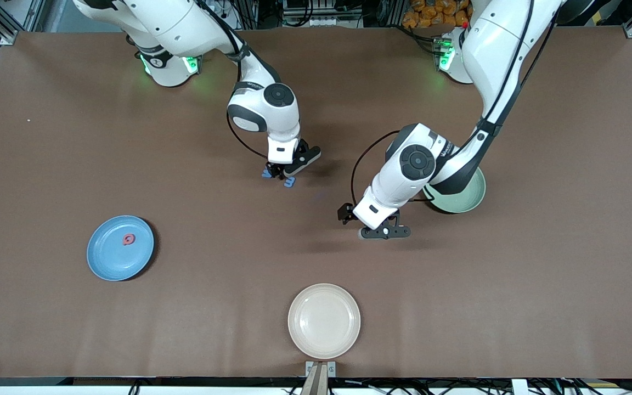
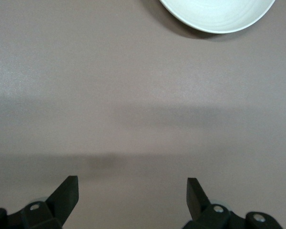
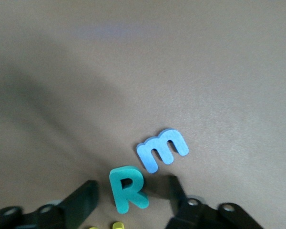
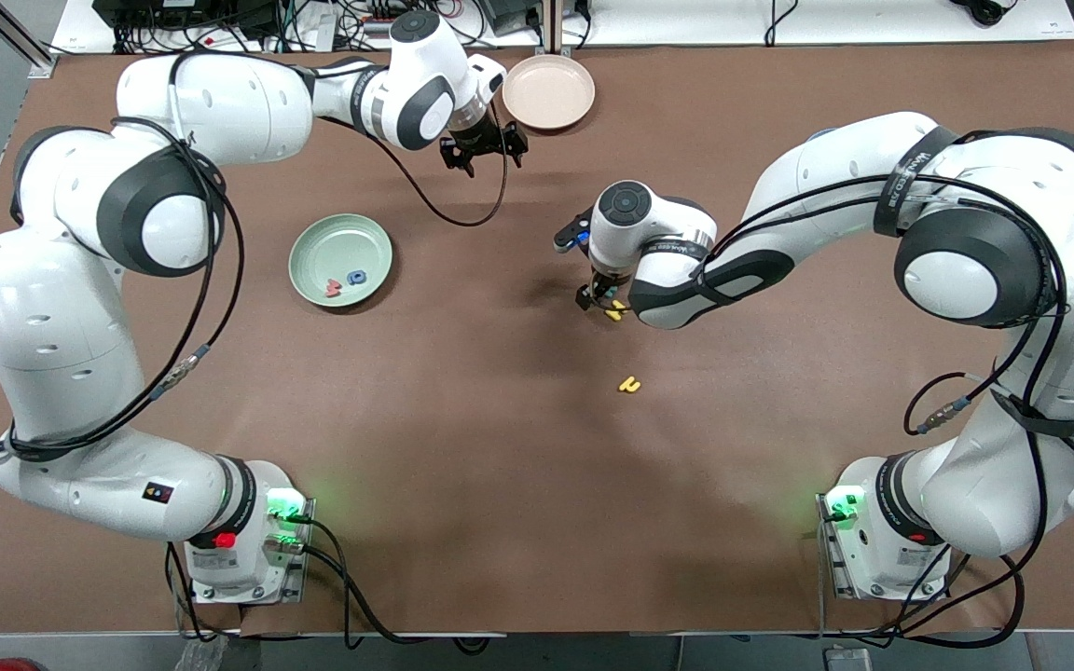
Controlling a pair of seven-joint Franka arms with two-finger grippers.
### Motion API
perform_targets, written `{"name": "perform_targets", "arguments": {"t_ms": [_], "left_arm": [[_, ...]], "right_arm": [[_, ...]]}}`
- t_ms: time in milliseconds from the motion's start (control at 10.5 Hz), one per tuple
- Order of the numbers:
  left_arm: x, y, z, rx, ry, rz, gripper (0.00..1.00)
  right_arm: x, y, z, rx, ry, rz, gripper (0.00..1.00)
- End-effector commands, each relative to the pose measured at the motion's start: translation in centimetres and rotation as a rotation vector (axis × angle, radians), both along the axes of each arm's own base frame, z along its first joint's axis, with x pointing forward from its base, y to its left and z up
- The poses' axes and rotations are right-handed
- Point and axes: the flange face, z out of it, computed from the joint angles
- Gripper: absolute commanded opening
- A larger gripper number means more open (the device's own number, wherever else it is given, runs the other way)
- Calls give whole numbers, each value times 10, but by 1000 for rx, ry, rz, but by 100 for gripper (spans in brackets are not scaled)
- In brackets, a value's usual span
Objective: Sort uppercase to blue plate, lowercase to green plate
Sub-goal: 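Lower the right gripper onto the teal R and close it, then carry the teal R to the blue plate while the left gripper grasps the E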
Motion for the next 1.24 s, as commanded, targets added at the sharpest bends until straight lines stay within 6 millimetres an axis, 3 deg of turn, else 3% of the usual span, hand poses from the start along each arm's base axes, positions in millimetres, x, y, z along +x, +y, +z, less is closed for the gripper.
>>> {"name": "perform_targets", "arguments": {"t_ms": [0, 285, 571, 666, 856, 1141], "left_arm": [[-2, 3, 2, 3, -4, -9, 100], [-1, 4, 2, 3, -4, -8, 100], [-2, 3, 4, 3, -7, -10, 100], [-6, -3, 2, 4, -5, -22, 100], [-21, -28, 0, 30, -28, -82, 100], [-39, -73, -1, 89, -84, -147, 100]], "right_arm": [[-2, -5, 2, -1, -7, -5, 0], [13, -13, 20, 17, -31, -39, 0], [45, -34, 60, 59, -59, -150, 0], [62, -53, 71, 41, -68, -198, 0], [99, -110, 88, -53, -61, -306, 0], [147, -202, 92, -200, 0, -429, 0]]}}
